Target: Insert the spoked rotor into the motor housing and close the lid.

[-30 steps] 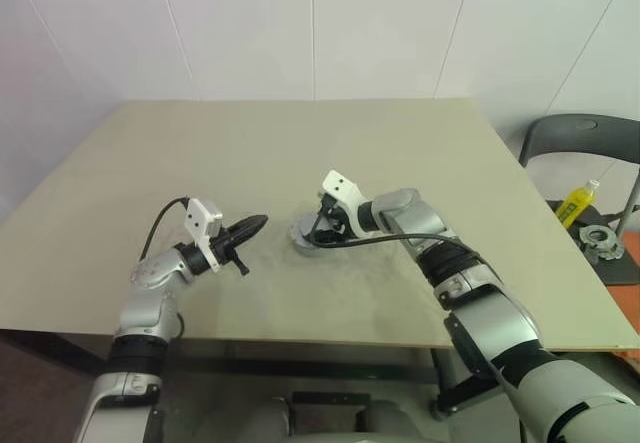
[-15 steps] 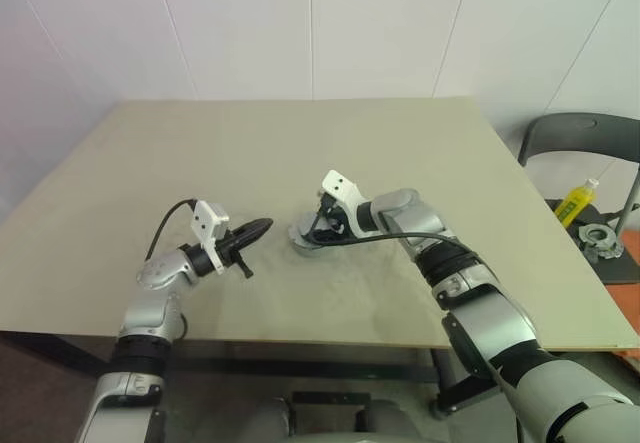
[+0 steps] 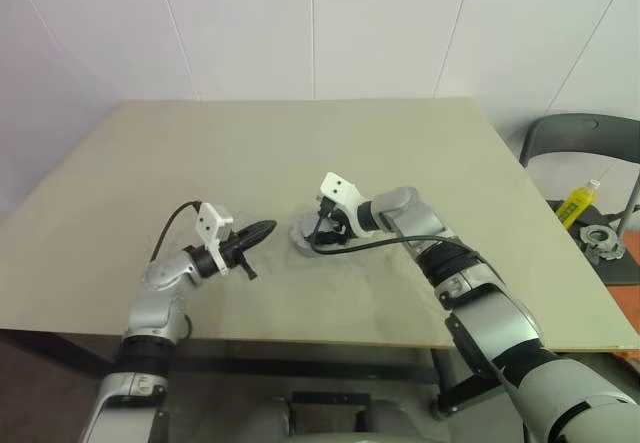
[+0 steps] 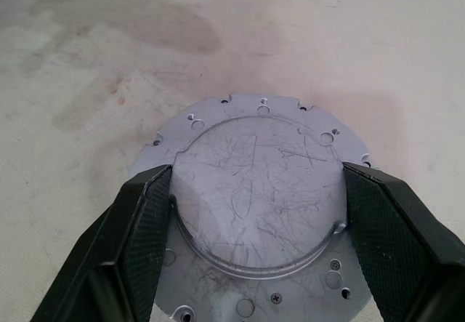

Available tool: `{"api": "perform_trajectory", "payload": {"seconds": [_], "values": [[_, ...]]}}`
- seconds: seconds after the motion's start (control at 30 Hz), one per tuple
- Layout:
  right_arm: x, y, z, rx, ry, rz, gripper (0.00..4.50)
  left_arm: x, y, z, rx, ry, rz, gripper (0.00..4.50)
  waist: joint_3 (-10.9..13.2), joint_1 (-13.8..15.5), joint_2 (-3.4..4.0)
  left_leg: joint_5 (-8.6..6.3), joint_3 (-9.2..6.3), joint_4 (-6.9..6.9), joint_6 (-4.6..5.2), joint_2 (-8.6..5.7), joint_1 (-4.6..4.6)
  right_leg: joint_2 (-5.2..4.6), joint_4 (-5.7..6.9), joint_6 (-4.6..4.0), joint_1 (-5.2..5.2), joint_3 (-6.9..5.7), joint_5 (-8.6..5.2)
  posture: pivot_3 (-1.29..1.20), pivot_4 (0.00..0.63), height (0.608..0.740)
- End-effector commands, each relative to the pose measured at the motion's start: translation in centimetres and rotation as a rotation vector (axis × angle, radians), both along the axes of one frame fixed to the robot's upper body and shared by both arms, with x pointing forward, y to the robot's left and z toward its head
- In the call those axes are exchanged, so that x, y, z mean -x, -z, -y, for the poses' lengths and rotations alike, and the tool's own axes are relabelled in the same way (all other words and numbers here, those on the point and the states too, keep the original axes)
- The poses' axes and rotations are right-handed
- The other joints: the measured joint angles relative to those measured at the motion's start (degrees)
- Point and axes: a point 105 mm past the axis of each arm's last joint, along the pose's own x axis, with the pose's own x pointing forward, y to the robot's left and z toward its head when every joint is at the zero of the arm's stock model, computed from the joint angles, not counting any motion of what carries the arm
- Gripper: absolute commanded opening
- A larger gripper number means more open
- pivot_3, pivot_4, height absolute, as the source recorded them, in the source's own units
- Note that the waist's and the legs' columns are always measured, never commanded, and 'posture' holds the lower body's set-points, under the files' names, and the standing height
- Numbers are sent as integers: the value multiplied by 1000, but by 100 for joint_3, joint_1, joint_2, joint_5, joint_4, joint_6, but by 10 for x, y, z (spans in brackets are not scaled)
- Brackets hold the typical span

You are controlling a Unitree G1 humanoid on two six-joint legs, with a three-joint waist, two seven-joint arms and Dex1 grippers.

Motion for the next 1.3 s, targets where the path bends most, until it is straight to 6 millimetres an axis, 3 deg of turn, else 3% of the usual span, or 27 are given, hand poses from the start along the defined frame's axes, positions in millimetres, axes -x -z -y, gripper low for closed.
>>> {"api": "perform_trajectory", "payload": {"seconds": [0.03,0.17,0.37,0.6,0.73,0.9,1.23,1.3], "values": [[-6,8,23,76,63,-2,3202,-1,-7,1,-7,6,39,0,0,3,0,0,-1,0,0,0,0,0,0,0,0,0,0,0,0,740],[-3,13,23,68,67,-38,3202,-1,-7,3,-3,8,39,0,0,14,0,1,-1,0,-2,0,2,0,0,0,2,0,0,0,0,740],[0,15,17,20,83,-68,3202,-14,-8,21,-28,41,51,0,-1,53,-1,0,-1,0,-2,-2,6,0,0,-1,6,-1,0,0,0,740],[3,17,13,2,87,-75,3202,-41,-22,73,-58,160,88,0,-3,112,-5,2,0,1,-3,-6,13,7,0,1,10,-3,1,0,0,740],[4,17,13,-4,96,-73,3202,-46,-13,91,-141,220,62,0,-3,94,-6,2,5,-5,-2,-7,13,9,0,20,10,0,10,0,0,740],[5,17,14,-8,101,-71,3202,-47,10,82,-265,226,-4,0,-2,97,-6,4,4,-24,0,-4,13,17,2,25,9,-1,11,0,0,740],[4,15,11,-13,91,-62,3202,-44,21,67,-289,207,-41,0,-3,103,-7,3,-6,-21,-1,-3,23,16,2,24,9,-3,10,0,0,740],[5,14,11,-14,83,-61,3922,-42,23,68,-281,211,-47,0,-4,103,-9,3,-10,-21,-1,-3,23,16,2,24,9,-3,10,0,0,740]]}}
